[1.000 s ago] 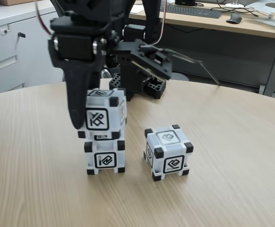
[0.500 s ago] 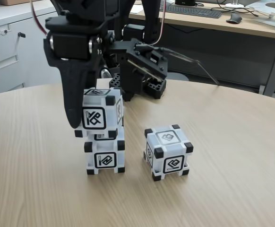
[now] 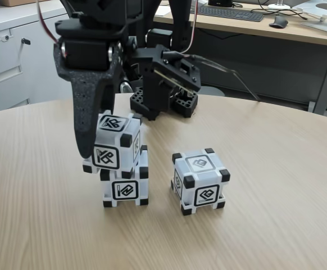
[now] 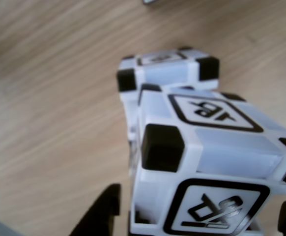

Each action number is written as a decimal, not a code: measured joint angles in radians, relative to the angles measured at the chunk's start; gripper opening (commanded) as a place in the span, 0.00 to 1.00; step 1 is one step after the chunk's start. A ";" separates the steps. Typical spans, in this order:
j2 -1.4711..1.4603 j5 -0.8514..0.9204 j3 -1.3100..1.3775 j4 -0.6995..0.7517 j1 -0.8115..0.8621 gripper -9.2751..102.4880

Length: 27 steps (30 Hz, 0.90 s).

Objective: Stack cubes from left to right.

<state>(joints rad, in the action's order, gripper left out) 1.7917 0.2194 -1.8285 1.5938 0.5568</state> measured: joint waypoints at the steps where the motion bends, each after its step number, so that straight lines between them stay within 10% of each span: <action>1: 0.000 -0.009 0.000 0.000 -0.003 0.39; 27: 0.006 -0.367 0.000 0.000 -0.549 0.42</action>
<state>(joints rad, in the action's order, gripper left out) 1.7978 -0.1473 -1.8285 1.5938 0.0077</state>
